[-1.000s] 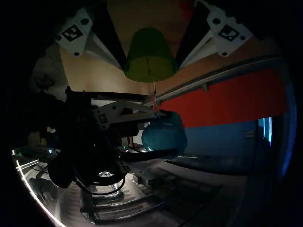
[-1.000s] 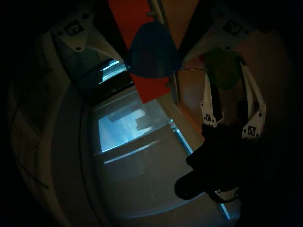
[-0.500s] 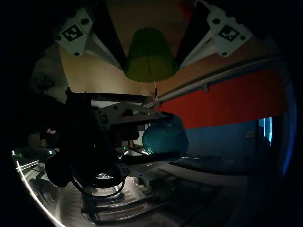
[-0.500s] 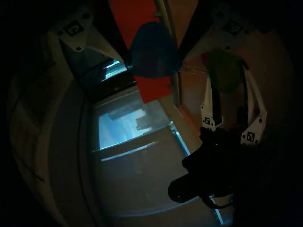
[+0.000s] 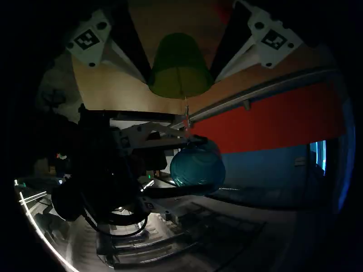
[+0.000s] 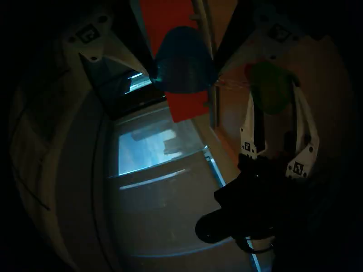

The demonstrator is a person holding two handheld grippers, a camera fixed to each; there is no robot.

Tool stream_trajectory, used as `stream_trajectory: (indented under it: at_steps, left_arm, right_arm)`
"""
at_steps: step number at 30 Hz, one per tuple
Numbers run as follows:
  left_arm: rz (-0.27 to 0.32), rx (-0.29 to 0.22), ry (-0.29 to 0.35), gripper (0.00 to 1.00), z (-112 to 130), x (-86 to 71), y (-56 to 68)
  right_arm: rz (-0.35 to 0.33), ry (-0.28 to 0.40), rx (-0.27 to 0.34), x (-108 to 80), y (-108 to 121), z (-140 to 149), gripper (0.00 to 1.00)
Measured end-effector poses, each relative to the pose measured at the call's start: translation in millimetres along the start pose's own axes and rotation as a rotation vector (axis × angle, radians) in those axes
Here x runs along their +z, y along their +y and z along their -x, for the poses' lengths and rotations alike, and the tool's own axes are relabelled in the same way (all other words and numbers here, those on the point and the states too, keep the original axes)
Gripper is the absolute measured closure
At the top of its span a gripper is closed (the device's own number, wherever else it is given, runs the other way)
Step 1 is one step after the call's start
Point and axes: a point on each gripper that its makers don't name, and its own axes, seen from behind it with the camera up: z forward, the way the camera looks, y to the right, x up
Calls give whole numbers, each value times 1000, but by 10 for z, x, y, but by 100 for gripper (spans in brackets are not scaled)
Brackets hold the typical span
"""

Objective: Pour water

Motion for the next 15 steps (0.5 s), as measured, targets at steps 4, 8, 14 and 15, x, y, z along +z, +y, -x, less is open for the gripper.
stream_trajectory:
  at_steps: [4, 8, 14, 15]
  left_arm:
    - [1, -1, 1, 12, -7, 1, -1]
    - [0, -3, 3, 12, -10, 2, -4]
    - [0, -4, 5, 12, -15, 1, -1]
    - [0, -4, 5, 12, -20, 1, 2]
  right_arm:
    - [3, 1, -13, -4, 14, -9, 9]
    - [4, 1, -35, -5, 17, -19, 9]
    - [7, 1, -64, -6, 29, -24, 9]
    - [7, 1, -67, -5, 32, -23, 9]
